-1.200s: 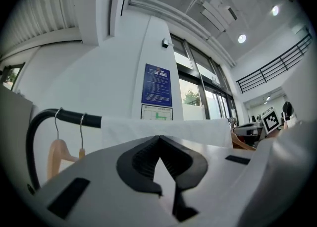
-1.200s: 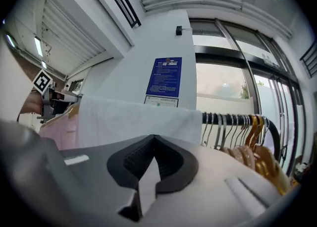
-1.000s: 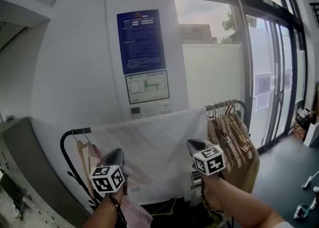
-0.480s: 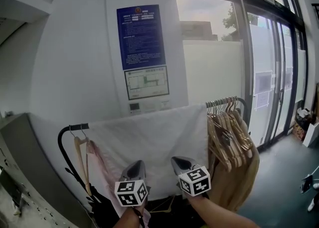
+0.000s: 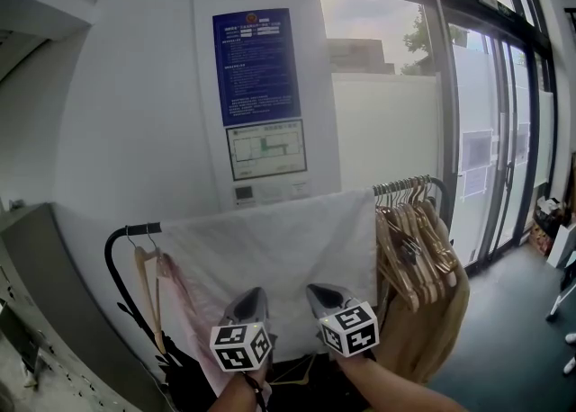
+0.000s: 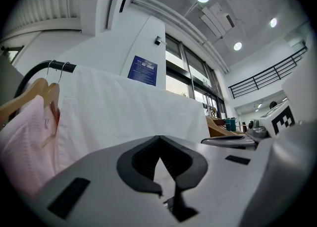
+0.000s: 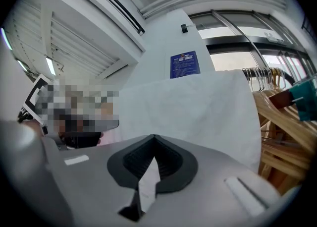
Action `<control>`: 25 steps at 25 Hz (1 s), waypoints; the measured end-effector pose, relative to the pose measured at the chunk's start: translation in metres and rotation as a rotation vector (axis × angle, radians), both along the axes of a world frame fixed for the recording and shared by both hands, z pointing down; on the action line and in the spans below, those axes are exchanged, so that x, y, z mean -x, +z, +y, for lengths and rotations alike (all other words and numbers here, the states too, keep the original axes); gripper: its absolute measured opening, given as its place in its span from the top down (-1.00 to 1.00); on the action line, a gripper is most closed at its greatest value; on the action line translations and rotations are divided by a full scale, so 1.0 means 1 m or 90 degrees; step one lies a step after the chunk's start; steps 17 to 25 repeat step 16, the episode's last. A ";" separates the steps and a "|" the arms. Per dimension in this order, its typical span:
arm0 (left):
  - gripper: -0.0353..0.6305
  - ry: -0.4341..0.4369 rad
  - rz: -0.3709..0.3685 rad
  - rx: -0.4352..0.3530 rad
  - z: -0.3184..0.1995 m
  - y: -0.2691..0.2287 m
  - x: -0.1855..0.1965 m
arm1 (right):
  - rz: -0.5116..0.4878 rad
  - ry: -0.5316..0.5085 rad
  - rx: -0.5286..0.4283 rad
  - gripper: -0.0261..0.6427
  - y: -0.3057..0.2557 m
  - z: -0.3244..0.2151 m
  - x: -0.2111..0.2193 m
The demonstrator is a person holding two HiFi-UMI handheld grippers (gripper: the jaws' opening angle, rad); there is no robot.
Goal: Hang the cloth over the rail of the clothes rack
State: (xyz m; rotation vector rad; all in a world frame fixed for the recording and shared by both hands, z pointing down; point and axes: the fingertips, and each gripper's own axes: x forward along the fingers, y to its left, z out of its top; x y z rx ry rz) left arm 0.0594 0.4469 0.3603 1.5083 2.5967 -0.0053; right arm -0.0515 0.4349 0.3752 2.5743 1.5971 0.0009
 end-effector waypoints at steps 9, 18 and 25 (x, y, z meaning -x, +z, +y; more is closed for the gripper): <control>0.88 -0.010 0.011 0.015 0.002 -0.005 -0.002 | 0.002 -0.003 0.002 0.92 -0.004 0.003 -0.004; 0.88 -0.010 0.012 0.016 0.002 -0.007 -0.005 | 0.000 0.000 0.004 0.92 -0.008 0.003 -0.006; 0.88 -0.010 0.012 0.016 0.002 -0.007 -0.005 | 0.000 0.000 0.004 0.92 -0.008 0.003 -0.006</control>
